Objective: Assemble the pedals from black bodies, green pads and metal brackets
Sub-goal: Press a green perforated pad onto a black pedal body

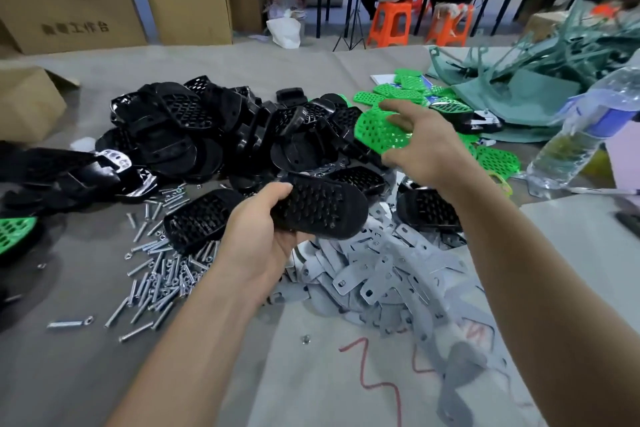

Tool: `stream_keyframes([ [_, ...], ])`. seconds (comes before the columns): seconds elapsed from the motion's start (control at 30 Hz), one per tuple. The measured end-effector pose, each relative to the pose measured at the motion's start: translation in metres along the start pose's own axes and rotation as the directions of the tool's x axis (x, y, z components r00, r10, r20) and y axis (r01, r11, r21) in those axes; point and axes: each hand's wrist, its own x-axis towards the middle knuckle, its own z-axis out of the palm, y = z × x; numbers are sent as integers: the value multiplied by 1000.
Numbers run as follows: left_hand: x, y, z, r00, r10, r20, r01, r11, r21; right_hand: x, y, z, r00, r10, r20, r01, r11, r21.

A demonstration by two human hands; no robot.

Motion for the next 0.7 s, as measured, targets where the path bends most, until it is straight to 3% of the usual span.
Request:
stream_keyframes([
  [0.1,-6,3,-7,998,55,-43,-52,996,70,-30,-28,16,993,-78,93,41,938,344],
  [0.17,-12,7,-13,995,80,-57,-78,996,34,-47,-41,33,975,-165,151,78,883,463],
  [0.3,-18,14,-22,998,44,-51,-49,995,-90,-68,-52,66,934,-311,177,168,817,552],
  [0.43,-18,21,-26,999,43,6,-42,996,-77,-80,-41,92,971,-234,47,150,753,641],
  [0.7,-14,28,-36,1000,-4,8,4,1000,-17,-73,-31,103,982,-190,-2,151,775,613],
])
